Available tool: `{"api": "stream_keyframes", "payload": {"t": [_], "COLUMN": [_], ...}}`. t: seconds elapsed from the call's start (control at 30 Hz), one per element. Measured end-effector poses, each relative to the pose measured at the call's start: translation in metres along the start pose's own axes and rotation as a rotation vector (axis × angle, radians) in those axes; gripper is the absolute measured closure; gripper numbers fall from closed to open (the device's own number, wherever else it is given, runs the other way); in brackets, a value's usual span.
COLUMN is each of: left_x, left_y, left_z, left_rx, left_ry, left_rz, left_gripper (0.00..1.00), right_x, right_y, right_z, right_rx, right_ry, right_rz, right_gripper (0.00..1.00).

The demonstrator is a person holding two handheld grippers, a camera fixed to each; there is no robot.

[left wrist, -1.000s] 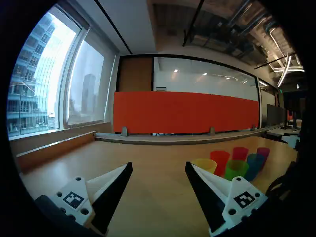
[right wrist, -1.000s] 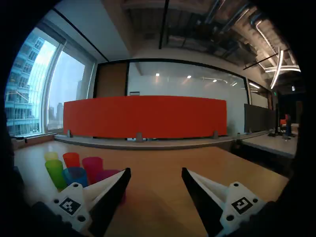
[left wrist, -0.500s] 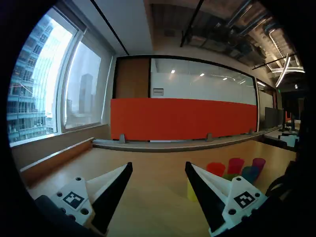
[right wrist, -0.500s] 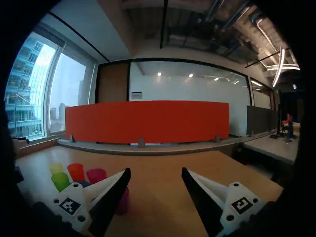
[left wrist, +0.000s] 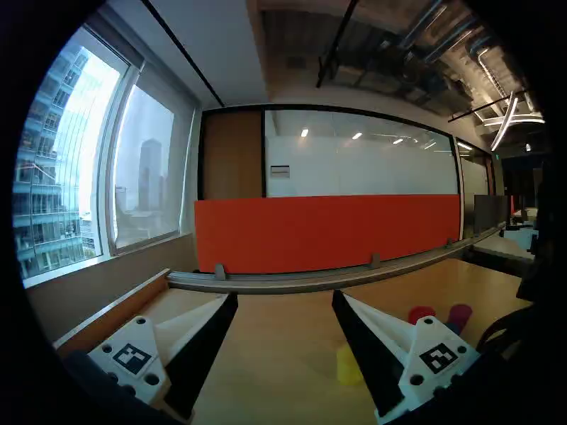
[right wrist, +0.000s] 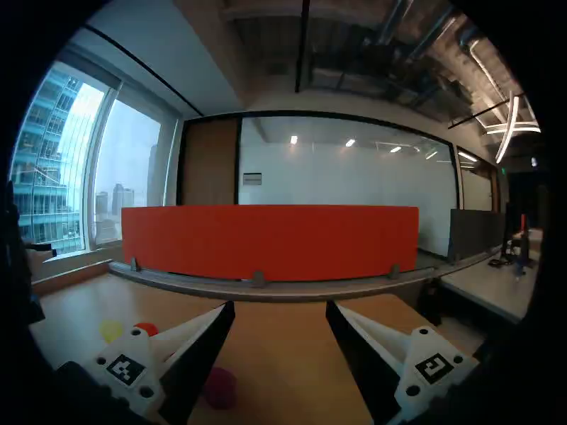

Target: Pour water

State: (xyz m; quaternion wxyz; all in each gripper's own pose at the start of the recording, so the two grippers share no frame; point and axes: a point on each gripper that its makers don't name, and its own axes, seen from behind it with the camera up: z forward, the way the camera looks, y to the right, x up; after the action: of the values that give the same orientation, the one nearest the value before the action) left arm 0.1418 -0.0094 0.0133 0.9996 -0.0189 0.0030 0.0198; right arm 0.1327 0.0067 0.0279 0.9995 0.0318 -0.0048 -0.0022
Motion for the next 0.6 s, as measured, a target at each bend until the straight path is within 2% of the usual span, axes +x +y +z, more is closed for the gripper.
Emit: {"api": "stream_keyframes", "payload": {"t": [0.17,0.37,0.6], "left_x": [0.026,0.059,0.067], "left_y": [0.002,0.01,0.025], "left_z": [0.007,0.014,0.017], "left_rx": [-0.016,-0.052,-0.118], "left_ry": [0.004,0.014,-0.001], "left_rz": [0.005,0.009,0.014], "left_gripper": [0.01,0.01,0.01], "right_x": [0.021,0.048,0.067], "right_y": [-0.002,-0.005,-0.019], "right_z": [0.003,0.005,0.008], "right_rx": [0.013,0.03,0.098], "right_ry": [-0.007,-0.009,-0.008], "right_rz": [-0.007,-0.012,0.001], "right_gripper": [0.0,0.0,0.0]}}
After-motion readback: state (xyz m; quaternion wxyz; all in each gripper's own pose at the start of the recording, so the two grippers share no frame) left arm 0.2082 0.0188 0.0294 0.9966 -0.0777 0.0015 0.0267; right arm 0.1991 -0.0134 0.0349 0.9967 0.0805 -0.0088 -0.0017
